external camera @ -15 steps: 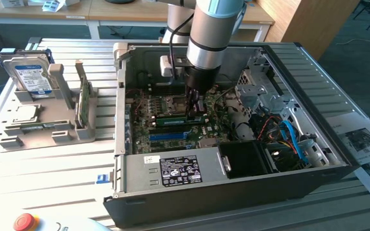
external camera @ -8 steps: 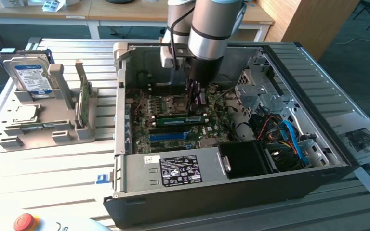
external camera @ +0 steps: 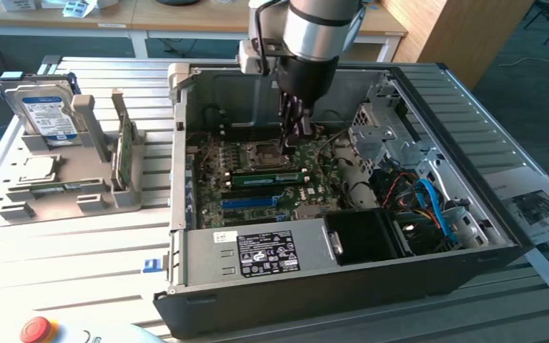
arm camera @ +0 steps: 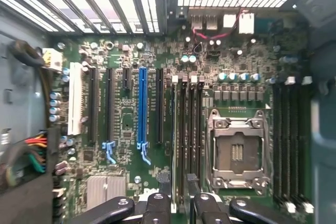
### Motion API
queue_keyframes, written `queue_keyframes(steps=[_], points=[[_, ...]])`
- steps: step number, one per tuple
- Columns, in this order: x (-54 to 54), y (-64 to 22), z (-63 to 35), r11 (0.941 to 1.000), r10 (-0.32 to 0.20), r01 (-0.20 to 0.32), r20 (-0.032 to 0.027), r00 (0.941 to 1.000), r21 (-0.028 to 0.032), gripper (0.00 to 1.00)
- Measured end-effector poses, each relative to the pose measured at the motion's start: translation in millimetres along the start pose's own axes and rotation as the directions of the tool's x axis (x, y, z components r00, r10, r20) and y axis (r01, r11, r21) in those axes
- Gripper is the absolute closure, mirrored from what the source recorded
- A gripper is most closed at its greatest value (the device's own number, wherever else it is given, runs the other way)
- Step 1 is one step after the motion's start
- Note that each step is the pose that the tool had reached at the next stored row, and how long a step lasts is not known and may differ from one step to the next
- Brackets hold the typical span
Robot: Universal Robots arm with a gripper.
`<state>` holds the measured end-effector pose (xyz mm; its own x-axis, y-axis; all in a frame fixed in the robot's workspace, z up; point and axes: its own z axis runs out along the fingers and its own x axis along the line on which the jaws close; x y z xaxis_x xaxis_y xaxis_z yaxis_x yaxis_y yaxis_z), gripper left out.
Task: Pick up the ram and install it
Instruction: 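Insert the ram into the slot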
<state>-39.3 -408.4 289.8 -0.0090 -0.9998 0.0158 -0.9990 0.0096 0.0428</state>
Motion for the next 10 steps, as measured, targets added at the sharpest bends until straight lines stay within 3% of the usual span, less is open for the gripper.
queue_keyframes(steps=[10], points=[[0.6,1.7,-39.7,1.0,0.0,0.0,-0.0009,1.0,-0.0011,0.75]])
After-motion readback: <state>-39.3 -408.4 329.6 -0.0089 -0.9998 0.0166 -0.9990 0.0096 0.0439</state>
